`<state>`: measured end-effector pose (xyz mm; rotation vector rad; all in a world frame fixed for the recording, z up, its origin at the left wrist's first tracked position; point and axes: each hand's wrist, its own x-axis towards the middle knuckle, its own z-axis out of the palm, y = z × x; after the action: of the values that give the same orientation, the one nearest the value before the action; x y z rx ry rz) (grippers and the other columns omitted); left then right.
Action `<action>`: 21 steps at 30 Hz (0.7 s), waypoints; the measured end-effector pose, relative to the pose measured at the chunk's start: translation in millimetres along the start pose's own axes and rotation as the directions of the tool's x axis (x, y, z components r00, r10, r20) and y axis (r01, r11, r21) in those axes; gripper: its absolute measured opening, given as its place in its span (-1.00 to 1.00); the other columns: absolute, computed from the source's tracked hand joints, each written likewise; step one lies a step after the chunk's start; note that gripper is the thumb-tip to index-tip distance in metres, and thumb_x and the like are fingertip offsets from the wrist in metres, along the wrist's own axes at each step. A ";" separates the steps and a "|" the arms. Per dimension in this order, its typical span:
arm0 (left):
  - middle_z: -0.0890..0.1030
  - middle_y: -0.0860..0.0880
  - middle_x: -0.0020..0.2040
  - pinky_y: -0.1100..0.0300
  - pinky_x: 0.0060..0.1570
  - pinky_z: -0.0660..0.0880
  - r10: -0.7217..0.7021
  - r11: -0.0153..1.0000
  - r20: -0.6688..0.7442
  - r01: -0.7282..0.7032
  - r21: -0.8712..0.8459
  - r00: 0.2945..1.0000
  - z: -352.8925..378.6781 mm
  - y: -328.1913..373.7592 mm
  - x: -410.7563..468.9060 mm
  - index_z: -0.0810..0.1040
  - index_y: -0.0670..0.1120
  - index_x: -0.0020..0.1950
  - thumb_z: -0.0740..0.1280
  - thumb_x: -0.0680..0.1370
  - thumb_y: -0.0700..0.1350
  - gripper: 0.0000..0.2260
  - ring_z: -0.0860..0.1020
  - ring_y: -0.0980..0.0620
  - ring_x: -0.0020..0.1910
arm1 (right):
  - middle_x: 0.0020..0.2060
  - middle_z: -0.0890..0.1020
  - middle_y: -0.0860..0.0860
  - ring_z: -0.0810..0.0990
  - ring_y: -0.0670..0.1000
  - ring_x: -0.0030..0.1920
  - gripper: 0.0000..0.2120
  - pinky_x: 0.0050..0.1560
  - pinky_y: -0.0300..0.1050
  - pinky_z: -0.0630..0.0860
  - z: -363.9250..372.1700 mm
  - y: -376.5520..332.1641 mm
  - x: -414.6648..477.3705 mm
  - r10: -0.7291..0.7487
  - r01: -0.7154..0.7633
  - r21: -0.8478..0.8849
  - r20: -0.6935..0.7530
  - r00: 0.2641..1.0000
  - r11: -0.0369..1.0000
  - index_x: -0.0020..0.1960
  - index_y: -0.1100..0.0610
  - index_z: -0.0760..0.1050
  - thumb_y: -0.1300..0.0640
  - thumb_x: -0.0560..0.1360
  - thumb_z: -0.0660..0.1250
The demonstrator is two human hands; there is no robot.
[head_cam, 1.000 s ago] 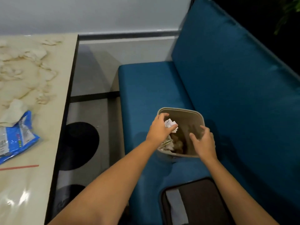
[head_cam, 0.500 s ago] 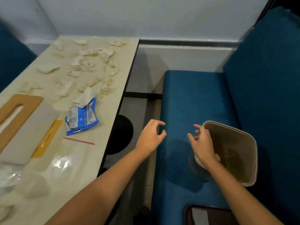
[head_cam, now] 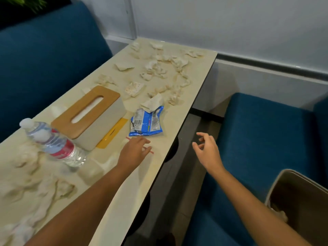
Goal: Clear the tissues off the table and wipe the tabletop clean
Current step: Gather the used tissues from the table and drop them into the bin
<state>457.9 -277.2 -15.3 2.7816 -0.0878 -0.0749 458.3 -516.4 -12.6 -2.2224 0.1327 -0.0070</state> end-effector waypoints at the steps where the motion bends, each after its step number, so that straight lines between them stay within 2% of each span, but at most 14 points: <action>1: 0.50 0.00 0.28 0.19 0.21 0.32 -0.008 0.999 0.025 0.007 0.032 1.000 -0.4 -9.1 -0.1 0.51 -0.06 0.27 0.25 0.57 -0.02 -0.70 0.41 0.04 0.27 | 0.01 0.37 -0.02 0.46 -0.07 -0.15 -0.67 -0.04 -0.15 0.45 6.2 -4.4 2.3 -0.014 0.014 -0.004 0.011 1.000 1.000 0.30 0.12 0.37 0.14 0.54 0.26; 4: 0.43 0.02 0.36 0.15 0.27 0.29 -0.038 0.996 0.067 0.032 0.089 0.997 1.6 -28.2 -2.6 0.46 -0.04 0.34 0.23 0.59 -0.02 -0.68 0.37 0.01 0.33 | 0.00 0.39 -0.03 0.45 -0.11 -0.21 -0.68 -0.01 -0.16 0.45 21.3 -15.6 8.6 -0.038 0.038 0.004 0.033 0.999 0.999 0.28 0.11 0.39 0.14 0.54 0.26; 7: 0.39 0.05 0.39 0.14 0.27 0.29 0.009 0.993 0.081 -0.018 0.120 0.997 5.4 -39.4 -2.7 0.42 0.01 0.37 0.21 0.60 -0.01 -0.66 0.35 0.02 0.35 | -0.01 0.41 -0.03 0.45 -0.13 -0.22 -0.68 0.05 -0.09 0.48 33.2 -23.7 11.3 -0.043 0.044 -0.007 0.065 0.997 0.999 0.28 0.09 0.39 0.13 0.54 0.26; 9: 0.38 0.08 0.39 0.16 0.26 0.28 0.041 0.985 0.104 -0.058 0.160 0.994 5.9 -43.1 0.1 0.41 0.04 0.38 0.18 0.61 0.00 -0.66 0.34 0.05 0.35 | 0.01 0.42 -0.01 0.46 -0.10 -0.18 -0.68 0.00 -0.12 0.49 38.0 -26.9 11.1 -0.047 0.049 -0.019 0.080 0.996 0.999 0.28 0.09 0.39 0.13 0.54 0.26; 15: 0.48 0.09 0.18 0.24 0.06 0.31 0.129 0.945 0.097 -0.152 0.290 0.987 -1.0 -42.7 6.3 0.47 0.02 0.19 0.16 0.60 0.05 -0.77 0.41 0.08 0.15 | 0.06 0.43 0.00 0.48 -0.09 -0.12 -0.66 -0.02 -0.14 0.52 49.2 -32.6 10.7 -0.029 0.036 -0.062 0.123 0.992 0.997 0.31 0.08 0.37 0.13 0.54 0.26; 21: 0.53 0.05 0.11 0.25 -0.05 0.28 0.113 0.927 0.191 -0.173 0.332 0.975 -6.8 -43.7 13.4 0.51 0.00 0.14 0.17 0.59 0.07 -0.77 0.42 0.07 0.09 | 0.07 0.44 0.02 0.49 -0.06 -0.06 -0.67 0.03 -0.10 0.52 63.2 -43.3 23.4 0.003 0.019 -0.122 0.178 0.984 0.992 0.31 0.06 0.36 0.10 0.55 0.24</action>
<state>474.0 -234.8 -24.8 3.1048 -0.3833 -0.2840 489.0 -442.5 -17.8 -2.3347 0.0259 0.2002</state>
